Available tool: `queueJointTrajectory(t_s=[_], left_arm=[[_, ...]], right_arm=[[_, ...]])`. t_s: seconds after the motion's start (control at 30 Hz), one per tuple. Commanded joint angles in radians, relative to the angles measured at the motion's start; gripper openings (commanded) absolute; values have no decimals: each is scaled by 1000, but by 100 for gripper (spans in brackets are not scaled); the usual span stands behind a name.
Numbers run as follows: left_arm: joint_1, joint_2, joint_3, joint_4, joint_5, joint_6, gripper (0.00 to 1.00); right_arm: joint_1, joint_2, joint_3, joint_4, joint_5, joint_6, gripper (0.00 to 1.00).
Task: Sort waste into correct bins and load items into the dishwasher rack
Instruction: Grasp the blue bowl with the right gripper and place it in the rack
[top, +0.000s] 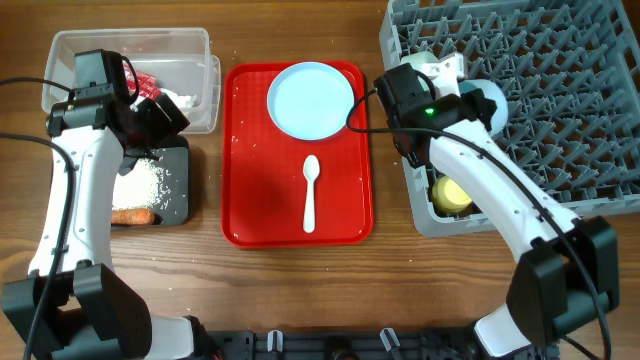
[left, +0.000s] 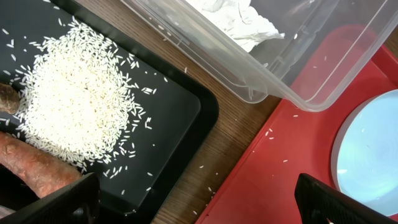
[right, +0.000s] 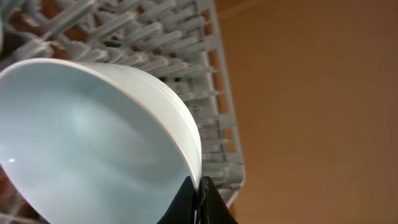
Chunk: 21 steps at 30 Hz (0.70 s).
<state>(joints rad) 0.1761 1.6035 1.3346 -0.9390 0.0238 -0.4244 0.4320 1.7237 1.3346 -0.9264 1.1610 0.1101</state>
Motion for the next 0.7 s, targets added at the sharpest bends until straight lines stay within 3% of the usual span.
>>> queueJointTrajectory(t_s=[0.0, 0.2, 0.27, 0.33, 0.4, 0.43, 0.53, 0.57, 0.67], left_arm=[[1, 1, 8, 3, 1, 1, 100], [1, 1, 8, 3, 1, 1, 100], [1, 1, 8, 3, 1, 1, 100], [1, 1, 8, 3, 1, 1, 100], [1, 1, 8, 3, 1, 1, 100], [1, 1, 8, 3, 1, 1, 100], [1, 1, 8, 3, 1, 1, 100], [1, 1, 8, 3, 1, 1, 100], [1, 1, 8, 3, 1, 1, 100]], right_arm=[[3, 34, -2, 8, -52, 31, 4], [9, 59, -2, -4, -100, 16, 4], [32, 59, -2, -46, -293, -120, 5], [64, 59, -2, -86, -492, -262, 26], [97, 59, 0, -89, -546, -247, 35], [117, 59, 2, -88, -553, -230, 44], [160, 59, 10, -88, -557, -184, 94], [166, 59, 16, -89, -559, -175, 100], [164, 58, 63, -89, -560, -134, 100]])
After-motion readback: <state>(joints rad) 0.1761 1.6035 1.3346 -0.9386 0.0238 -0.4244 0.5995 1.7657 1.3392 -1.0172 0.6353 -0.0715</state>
